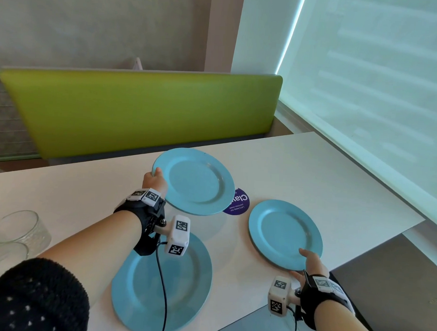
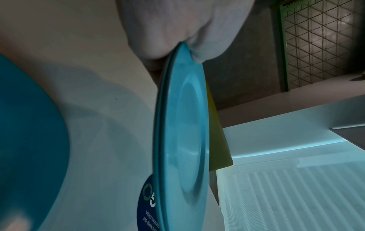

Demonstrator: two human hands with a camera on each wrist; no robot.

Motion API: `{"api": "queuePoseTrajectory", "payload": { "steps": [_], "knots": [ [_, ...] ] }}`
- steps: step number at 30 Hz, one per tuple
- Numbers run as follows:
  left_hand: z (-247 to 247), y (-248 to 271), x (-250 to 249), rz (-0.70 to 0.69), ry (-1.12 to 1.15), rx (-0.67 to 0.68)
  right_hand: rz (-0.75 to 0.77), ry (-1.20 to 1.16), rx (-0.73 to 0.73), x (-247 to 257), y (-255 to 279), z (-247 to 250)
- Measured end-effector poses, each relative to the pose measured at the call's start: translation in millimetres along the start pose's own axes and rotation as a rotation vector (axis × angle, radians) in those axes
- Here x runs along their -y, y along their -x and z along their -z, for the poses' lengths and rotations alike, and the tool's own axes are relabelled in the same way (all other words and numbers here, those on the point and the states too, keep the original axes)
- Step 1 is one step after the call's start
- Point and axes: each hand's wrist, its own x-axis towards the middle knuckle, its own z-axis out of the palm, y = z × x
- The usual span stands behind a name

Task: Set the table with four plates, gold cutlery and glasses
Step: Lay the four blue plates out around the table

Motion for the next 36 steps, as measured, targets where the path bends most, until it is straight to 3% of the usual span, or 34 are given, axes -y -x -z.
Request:
{"api": "queuePoseTrajectory", "payload": {
  "steps": [7, 17, 21, 26, 29, 36],
  "knots": [
    [-2.3, -4.5, 0.3, 0.003, 0.0, 0.01, 0.03, 0.238, -0.039, 4.5, -4.8, 1.1],
    [-4.1, -16.4, 1.5, 0.001, 0.034, 0.046, 0.219, 0.574, -0.114, 36.4, 13.4, -24.5],
    [-2.9, -19.3, 4.1, 0.002, 0.075, 0.055, 0.413, 0.573, 0.071, 44.2, 25.8, -61.5],
    [4.0, -20.0, 5.0, -0.005, 0.063, 0.086, 0.415, 0.451, 0.457, 48.6, 75.0, -114.0],
    [10.3, -22.0, 4.4, -0.006, 0.067, 0.116, 0.419, 0.45, 0.594, 44.3, 93.4, -143.1],
    [51.7, -38.9, 9.0, 0.031, 0.04, 0.121, 0.462, 0.468, 0.526, 24.9, 119.2, -188.8]
  ]
}}
